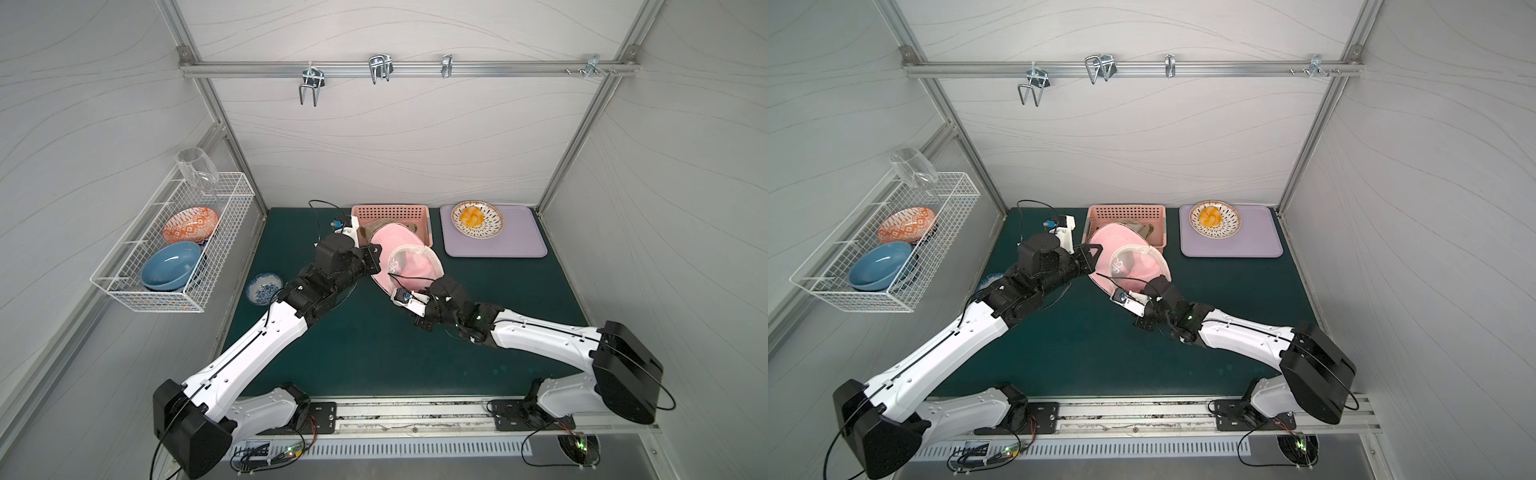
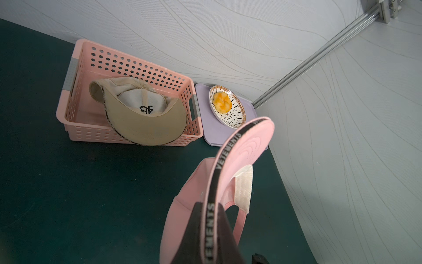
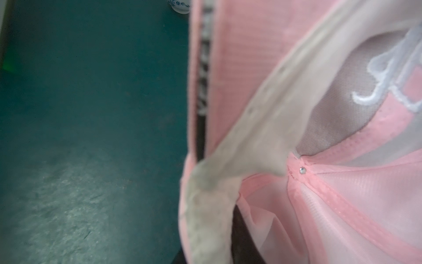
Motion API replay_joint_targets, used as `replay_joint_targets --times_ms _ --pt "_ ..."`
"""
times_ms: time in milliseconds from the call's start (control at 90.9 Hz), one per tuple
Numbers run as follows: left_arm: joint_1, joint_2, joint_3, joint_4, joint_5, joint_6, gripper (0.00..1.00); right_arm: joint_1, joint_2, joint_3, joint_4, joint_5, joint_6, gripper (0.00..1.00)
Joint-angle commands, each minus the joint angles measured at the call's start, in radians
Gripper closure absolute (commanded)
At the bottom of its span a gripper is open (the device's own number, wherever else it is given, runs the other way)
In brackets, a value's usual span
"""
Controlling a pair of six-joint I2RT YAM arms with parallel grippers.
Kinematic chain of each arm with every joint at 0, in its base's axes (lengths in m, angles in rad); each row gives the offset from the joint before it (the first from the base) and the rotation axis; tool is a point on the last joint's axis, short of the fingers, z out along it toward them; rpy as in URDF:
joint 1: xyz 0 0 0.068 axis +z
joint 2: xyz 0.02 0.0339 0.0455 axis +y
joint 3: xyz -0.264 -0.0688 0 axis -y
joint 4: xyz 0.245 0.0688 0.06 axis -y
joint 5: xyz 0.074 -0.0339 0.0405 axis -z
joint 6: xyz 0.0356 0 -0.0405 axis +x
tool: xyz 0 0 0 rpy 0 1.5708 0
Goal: Turn the baseball cap inside out
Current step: Turn over the baseball cap.
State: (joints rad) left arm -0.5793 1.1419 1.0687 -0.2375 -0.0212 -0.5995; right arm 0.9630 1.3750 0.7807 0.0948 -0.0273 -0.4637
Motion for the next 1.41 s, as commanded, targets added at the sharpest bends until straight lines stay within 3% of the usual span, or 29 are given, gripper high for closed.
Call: replay_joint_targets --times_ms 0,187,297,418,473,605,803,913,1078,1265,1397 --pt "0.017 0.014 0.095 0.005 0.053 0.128 1.00 -0.030 -0.061 0.034 -0.157 -0.157 -0.024 0.86" --pt "0.039 0.054 0.186 -0.084 0.118 0.268 1.00 -0.061 -0.124 0.064 -0.377 -0.306 -0.040 0.90" --pt "0.040 0.074 0.210 -0.104 0.162 0.286 1.00 -0.070 -0.132 0.073 -0.405 -0.333 -0.035 0.83" --pt "0.039 0.082 0.203 -0.084 0.210 0.241 1.00 -0.077 -0.130 0.066 -0.330 -0.299 0.012 0.68" --pt "0.040 0.085 0.195 -0.067 0.224 0.211 1.00 -0.077 -0.131 0.067 -0.294 -0.291 0.036 0.56" --pt "0.040 0.096 0.191 -0.043 0.267 0.161 1.00 -0.060 -0.134 0.061 -0.218 -0.243 0.080 0.44" --pt "0.039 0.107 0.194 -0.035 0.268 0.133 1.00 -0.032 -0.095 0.068 -0.152 -0.102 0.100 0.39" --pt "0.039 0.106 0.200 -0.033 0.264 0.136 1.00 -0.026 -0.057 0.085 -0.171 -0.108 0.082 0.38" --pt "0.040 0.108 0.212 -0.045 0.242 0.145 1.00 -0.019 -0.009 0.104 -0.225 -0.183 0.077 0.47" --pt "0.039 0.104 0.215 -0.054 0.237 0.171 1.00 -0.015 -0.026 0.067 -0.226 -0.139 0.071 0.83" --pt "0.041 0.095 0.217 -0.053 0.239 0.191 1.00 -0.019 -0.066 0.044 -0.241 -0.157 0.046 0.92"
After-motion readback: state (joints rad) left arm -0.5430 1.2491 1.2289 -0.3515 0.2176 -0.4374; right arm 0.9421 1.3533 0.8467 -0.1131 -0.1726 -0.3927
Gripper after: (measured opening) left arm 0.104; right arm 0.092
